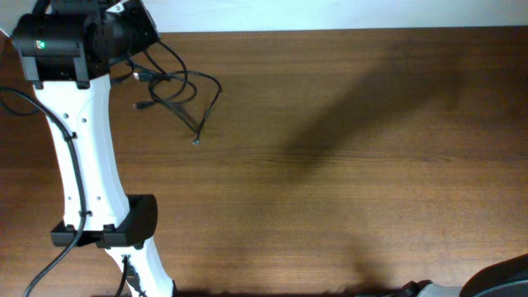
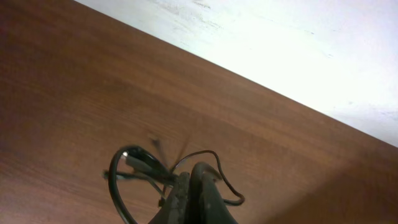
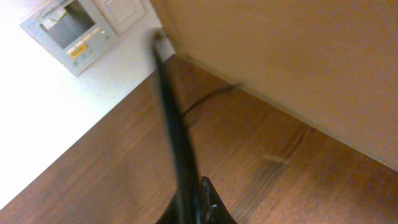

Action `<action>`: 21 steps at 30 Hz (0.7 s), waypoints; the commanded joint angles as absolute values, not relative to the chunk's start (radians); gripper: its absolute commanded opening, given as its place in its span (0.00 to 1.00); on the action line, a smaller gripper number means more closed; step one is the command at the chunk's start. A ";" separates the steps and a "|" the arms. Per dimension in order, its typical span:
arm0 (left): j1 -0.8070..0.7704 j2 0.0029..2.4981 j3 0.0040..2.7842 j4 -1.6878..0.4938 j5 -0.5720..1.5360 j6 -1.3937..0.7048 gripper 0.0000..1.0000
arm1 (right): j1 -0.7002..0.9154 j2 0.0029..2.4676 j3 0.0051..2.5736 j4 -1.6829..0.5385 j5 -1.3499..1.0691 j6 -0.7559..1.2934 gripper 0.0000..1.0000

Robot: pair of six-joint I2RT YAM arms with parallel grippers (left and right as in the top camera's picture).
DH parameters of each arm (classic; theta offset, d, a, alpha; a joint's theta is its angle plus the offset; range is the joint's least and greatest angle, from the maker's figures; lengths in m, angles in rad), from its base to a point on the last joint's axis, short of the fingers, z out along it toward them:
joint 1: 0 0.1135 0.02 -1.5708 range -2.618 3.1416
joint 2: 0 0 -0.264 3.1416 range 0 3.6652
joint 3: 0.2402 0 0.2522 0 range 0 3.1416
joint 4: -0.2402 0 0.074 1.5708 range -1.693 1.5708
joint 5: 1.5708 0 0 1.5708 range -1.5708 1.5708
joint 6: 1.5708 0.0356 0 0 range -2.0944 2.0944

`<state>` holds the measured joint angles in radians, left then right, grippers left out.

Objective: Untangle cables

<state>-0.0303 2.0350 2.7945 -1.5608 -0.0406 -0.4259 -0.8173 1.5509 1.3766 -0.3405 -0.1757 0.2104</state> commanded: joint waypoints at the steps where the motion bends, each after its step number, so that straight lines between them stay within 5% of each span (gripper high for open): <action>1: -0.036 2.000 2.810 -1.558 -0.040 -0.409 0.00 | -0.724 1.523 1.394 -0.335 -0.200 0.218 0.04; 7: -0.093 2.000 2.810 -1.558 -0.041 -0.402 0.00 | -0.483 1.525 1.394 -0.230 0.007 0.112 0.04; 15: -0.158 2.000 2.810 -1.567 -0.041 -0.402 0.00 | -0.479 1.672 1.421 0.215 0.264 -0.056 0.04; 21: -0.170 2.000 2.810 -1.577 -0.049 -0.402 0.00 | -0.479 2.188 2.024 -0.189 0.263 -0.045 0.04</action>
<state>-0.1699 2.0308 2.7945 -1.5734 -0.0414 -0.4110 -0.4778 2.0407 1.8057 -0.0849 0.2440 -0.0425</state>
